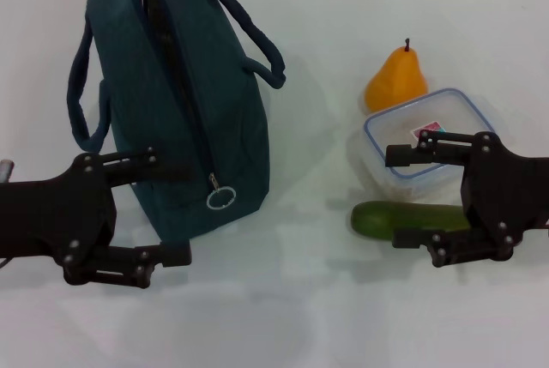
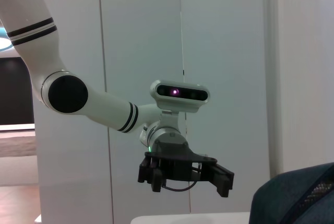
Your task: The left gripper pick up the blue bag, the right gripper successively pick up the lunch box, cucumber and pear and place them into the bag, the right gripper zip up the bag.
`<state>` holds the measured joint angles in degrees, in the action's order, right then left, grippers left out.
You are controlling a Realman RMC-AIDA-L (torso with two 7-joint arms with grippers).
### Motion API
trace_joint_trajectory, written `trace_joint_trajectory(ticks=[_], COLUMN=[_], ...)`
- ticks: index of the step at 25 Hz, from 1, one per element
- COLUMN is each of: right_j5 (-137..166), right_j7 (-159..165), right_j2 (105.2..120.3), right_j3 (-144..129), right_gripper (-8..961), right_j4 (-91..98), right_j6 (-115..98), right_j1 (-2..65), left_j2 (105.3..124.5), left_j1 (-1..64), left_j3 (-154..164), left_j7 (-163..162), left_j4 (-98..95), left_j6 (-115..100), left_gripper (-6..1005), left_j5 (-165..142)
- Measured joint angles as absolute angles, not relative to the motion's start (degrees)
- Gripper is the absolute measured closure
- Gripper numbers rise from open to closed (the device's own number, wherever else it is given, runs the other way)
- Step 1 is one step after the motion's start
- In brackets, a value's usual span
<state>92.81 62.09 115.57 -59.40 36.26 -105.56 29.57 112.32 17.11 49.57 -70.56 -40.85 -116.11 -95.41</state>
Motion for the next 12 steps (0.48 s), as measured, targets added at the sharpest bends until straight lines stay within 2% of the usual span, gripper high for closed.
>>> trace_joint_trajectory(ticks=[12], right_j5=[92.8], right_j7=[62.0], right_j2=[115.76], right_j3=[-59.4], right_gripper=[143], right_j4=[36.3], right_j6=[-105.4], right_j1=[29.4], left_j2=[112.78], left_j1=[17.1], left_j3=[48.6], left_j7=[-70.3], left_j4=[-40.7], left_j6=[-116.0], left_gripper=[125], left_j5=[-95.2])
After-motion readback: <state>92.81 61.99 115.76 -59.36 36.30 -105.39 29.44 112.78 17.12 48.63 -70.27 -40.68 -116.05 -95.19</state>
